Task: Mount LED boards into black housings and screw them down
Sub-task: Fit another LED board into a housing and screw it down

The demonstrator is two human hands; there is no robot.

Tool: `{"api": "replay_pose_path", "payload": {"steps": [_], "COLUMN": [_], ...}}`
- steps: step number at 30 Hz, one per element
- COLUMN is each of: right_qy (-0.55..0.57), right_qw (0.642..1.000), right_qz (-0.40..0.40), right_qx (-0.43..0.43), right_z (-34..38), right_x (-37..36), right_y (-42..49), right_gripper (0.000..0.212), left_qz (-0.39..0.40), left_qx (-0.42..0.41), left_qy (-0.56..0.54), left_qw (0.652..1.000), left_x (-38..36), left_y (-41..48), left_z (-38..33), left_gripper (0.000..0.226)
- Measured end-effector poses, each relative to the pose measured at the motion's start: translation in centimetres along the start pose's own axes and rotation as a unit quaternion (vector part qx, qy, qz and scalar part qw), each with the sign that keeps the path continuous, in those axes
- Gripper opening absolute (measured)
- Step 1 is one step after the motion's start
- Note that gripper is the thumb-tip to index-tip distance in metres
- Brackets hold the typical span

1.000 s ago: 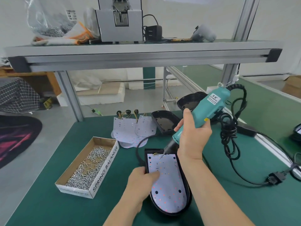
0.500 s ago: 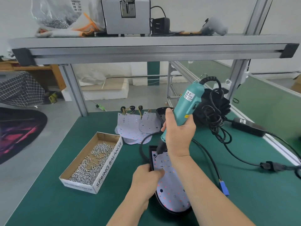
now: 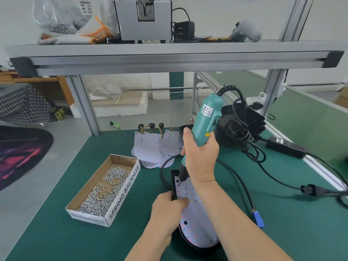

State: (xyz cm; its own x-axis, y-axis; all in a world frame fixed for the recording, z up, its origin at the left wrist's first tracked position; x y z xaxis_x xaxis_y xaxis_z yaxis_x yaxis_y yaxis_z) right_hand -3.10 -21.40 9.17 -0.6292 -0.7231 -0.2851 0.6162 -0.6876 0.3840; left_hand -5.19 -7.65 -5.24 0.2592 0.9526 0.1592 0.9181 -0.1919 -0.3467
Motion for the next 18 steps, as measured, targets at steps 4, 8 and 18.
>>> {"api": "replay_pose_path", "payload": {"steps": [4, 8, 18], "right_qy": [-0.009, -0.024, 0.078], "right_qw": [1.000, 1.000, 0.997], "right_qz": [0.007, 0.003, -0.029], "right_qx": [-0.022, -0.018, 0.005], "right_z": [-0.6, -0.6, 2.5], "right_x": [0.0, 0.0, 2.5], "right_y": [-0.3, -0.6, 0.6], "right_gripper": [0.028, 0.027, 0.020], "left_qz": [0.007, 0.003, 0.015], "left_qx": [0.003, 0.006, 0.025], "left_qy": [0.009, 0.021, -0.002], "left_qw": [1.000, 1.000, 1.000], "left_x": [-0.2, -0.1, 0.0], "left_y": [-0.1, -0.3, -1.2], "left_z": [0.0, -0.6, -1.5], "left_gripper": [0.039, 0.019, 0.047]}}
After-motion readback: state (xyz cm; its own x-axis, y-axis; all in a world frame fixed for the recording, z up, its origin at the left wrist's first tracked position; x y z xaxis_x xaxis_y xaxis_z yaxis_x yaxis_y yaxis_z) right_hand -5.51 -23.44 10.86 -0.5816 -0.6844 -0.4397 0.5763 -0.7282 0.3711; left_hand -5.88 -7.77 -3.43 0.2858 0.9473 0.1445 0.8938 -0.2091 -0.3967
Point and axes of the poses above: each hand's wrist, its own y-axis towards the middle knuckle, its own x-axis out of the back of the hand, z = x × y, the point moved 8 cm from there along y, towards the middle knuckle, and after that the axes turned 4 degrees about y, right-handed, at the moved point
